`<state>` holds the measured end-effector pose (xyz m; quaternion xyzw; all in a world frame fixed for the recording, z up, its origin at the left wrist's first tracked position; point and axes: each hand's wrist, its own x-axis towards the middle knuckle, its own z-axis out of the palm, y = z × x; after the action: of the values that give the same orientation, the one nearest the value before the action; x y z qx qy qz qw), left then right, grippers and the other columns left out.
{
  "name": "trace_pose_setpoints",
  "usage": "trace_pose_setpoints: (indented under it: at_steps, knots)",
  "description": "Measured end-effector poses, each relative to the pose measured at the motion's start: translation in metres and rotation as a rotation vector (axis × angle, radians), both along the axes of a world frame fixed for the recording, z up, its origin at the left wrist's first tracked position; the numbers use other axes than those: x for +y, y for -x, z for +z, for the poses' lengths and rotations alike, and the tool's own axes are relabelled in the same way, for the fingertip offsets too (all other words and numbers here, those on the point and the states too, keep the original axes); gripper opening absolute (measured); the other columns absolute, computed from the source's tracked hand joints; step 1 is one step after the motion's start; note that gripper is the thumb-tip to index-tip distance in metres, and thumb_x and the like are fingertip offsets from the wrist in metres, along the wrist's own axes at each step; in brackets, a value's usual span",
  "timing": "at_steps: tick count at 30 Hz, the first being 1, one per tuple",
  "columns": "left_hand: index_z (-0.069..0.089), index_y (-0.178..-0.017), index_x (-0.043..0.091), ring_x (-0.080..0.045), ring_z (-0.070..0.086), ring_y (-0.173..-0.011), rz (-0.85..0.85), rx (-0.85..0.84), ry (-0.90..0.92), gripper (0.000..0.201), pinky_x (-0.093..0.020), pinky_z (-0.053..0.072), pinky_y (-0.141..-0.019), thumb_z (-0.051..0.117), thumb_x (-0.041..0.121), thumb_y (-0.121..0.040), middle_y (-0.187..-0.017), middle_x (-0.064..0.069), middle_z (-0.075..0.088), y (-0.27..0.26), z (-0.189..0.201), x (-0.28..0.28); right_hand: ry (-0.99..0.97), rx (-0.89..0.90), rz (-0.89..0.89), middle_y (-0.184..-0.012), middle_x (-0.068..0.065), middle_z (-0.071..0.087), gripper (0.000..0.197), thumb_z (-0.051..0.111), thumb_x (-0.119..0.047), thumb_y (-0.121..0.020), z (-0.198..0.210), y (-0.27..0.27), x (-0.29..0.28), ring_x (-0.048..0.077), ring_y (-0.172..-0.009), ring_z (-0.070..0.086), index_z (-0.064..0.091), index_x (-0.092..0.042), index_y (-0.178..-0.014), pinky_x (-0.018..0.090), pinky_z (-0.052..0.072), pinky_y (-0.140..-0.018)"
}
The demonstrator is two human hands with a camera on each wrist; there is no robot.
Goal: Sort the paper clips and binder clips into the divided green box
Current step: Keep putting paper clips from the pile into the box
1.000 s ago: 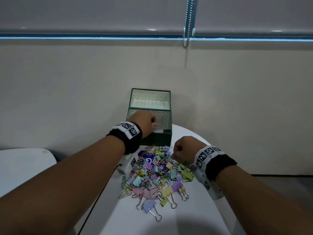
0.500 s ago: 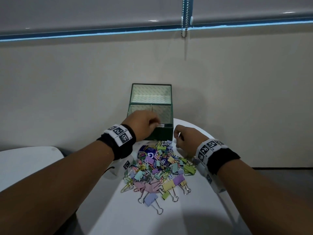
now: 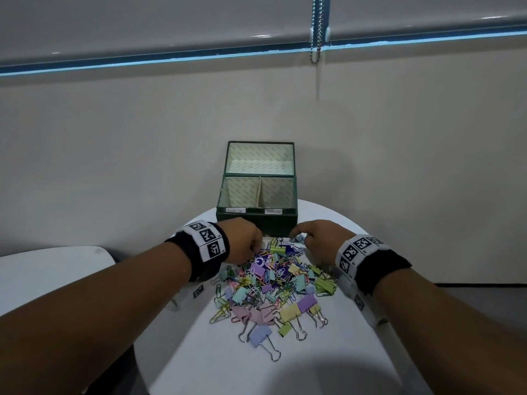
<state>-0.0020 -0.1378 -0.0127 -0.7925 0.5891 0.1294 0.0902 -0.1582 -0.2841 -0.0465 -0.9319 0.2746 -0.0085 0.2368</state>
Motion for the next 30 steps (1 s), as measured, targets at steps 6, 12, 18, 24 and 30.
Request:
trace_pose_setpoints:
  at_steps: [6, 12, 18, 24, 30]
  knots:
    - [0.068, -0.110, 0.025, -0.013, 0.053, -0.087, 0.023, -0.018, 0.019, 0.024, -0.022, 0.042, -0.076, 0.058, 0.014, -0.091, -0.097, 0.010, 0.058, 0.002, 0.010, -0.002, -0.104, 0.078, 0.074, -0.071, -0.016, 0.050, 0.059, 0.037, -0.002, -0.096, 0.005, 0.005, 0.009, 0.009, -0.053, 0.049, 0.063, -0.046, -0.127, 0.021, 0.045, -0.053]
    - [0.063, -0.129, 0.022, -0.022, 0.055, -0.102, -0.047, 0.042, 0.058, 0.034, -0.029, 0.044, -0.087, 0.049, 0.010, -0.100, -0.123, -0.006, 0.055, 0.007, 0.002, -0.009, -0.011, -0.024, -0.007, -0.075, -0.010, 0.050, 0.044, 0.040, -0.004, -0.096, 0.006, 0.003, 0.003, 0.004, -0.057, 0.043, 0.064, -0.032, -0.120, 0.022, 0.036, -0.052]
    - [0.060, -0.124, 0.029, -0.021, 0.051, -0.093, -0.094, -0.111, 0.013, 0.032, -0.034, 0.050, -0.082, 0.057, 0.023, -0.093, -0.113, -0.002, 0.051, 0.011, -0.010, -0.004, 0.003, 0.057, 0.010, -0.103, -0.001, 0.063, 0.031, 0.042, -0.017, -0.101, 0.000, 0.002, 0.000, 0.018, -0.090, 0.057, 0.065, -0.030, -0.117, 0.027, 0.045, -0.079]
    - [0.069, -0.117, 0.031, -0.018, 0.058, -0.098, -0.107, -0.026, 0.068, 0.026, -0.023, 0.044, -0.083, 0.063, 0.025, -0.093, -0.108, 0.003, 0.049, -0.004, 0.000, 0.011, 0.006, 0.055, 0.002, -0.094, -0.010, 0.065, 0.018, 0.055, -0.021, -0.096, -0.001, 0.004, -0.002, 0.015, -0.093, 0.063, 0.068, -0.034, -0.098, 0.027, 0.051, -0.082]
    - [0.061, -0.134, 0.037, -0.021, 0.057, -0.107, -0.124, 0.000, 0.016, 0.042, -0.027, 0.046, -0.091, 0.065, 0.025, -0.094, -0.116, -0.001, 0.052, -0.012, 0.000, 0.012, 0.048, 0.041, -0.004, -0.093, -0.013, 0.061, 0.021, 0.057, -0.031, -0.097, 0.001, 0.005, -0.002, 0.012, -0.089, 0.060, 0.074, -0.038, -0.106, 0.028, 0.050, -0.087]
